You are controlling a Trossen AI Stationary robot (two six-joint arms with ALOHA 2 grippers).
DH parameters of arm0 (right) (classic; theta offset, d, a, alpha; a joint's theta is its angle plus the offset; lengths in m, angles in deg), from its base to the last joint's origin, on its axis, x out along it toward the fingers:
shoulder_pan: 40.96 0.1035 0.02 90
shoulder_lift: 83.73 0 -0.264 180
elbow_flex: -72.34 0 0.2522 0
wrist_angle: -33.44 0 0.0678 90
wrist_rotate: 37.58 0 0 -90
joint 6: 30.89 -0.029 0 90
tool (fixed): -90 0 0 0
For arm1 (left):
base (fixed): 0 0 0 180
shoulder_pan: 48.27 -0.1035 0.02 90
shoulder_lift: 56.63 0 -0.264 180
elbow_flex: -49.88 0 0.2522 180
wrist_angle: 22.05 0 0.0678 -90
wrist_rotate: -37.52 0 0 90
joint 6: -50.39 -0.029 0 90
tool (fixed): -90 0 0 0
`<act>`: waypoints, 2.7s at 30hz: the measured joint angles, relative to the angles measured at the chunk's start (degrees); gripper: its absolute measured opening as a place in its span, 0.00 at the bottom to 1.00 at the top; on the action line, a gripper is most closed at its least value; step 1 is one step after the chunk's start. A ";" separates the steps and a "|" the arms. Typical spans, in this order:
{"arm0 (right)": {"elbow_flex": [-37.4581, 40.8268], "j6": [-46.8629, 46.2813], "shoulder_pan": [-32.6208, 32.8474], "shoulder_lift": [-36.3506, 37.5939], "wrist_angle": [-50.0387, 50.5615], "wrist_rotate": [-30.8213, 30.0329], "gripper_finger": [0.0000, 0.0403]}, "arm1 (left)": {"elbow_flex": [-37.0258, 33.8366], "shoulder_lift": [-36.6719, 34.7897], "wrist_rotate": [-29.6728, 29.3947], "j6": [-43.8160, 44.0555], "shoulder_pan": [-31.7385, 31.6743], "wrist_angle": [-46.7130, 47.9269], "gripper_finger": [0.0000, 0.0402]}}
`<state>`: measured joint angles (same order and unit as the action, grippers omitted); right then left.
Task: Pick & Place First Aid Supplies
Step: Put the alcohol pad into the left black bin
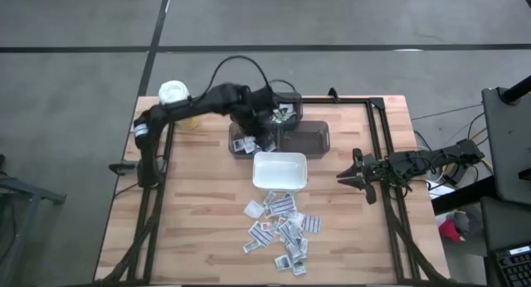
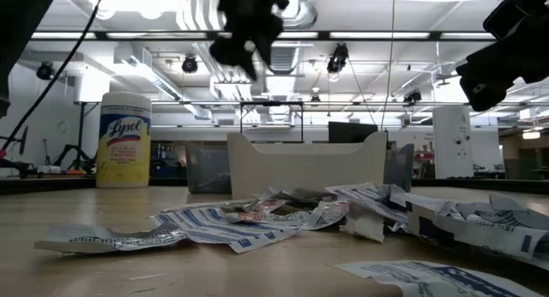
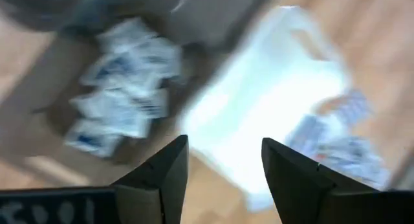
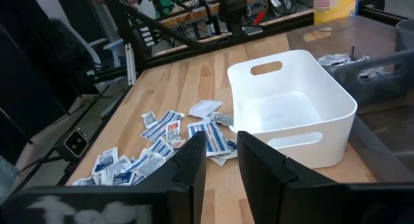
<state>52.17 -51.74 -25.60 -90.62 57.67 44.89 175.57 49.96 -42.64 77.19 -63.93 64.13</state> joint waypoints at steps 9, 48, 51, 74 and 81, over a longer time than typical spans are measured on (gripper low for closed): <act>0.00 -0.08 0.00 0.01 0.01 0.00 0.17 | 5.01 -0.02 -2.64 14.57 21.17 -3.52 0.47; 0.00 -0.11 -0.02 -0.01 0.01 -0.04 0.20 | -27.55 0.52 -10.22 39.70 43.14 -53.41 0.47; 0.00 -0.15 -0.02 -0.01 0.01 -0.02 0.21 | -28.66 0.52 -10.15 42.05 44.47 -54.36 0.47; 0.00 -16.79 0.06 -0.01 -23.15 3.31 0.18 | -31.94 0.11 -26.72 44.94 51.23 -33.18 0.47; -0.02 -21.65 1.28 -2.37 -32.47 7.61 0.19 | -36.64 -1.12 -26.70 47.97 52.06 -33.36 0.47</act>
<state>52.15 -73.39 -24.33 -92.99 25.20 52.50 138.93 48.84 -69.35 125.16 -11.86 30.77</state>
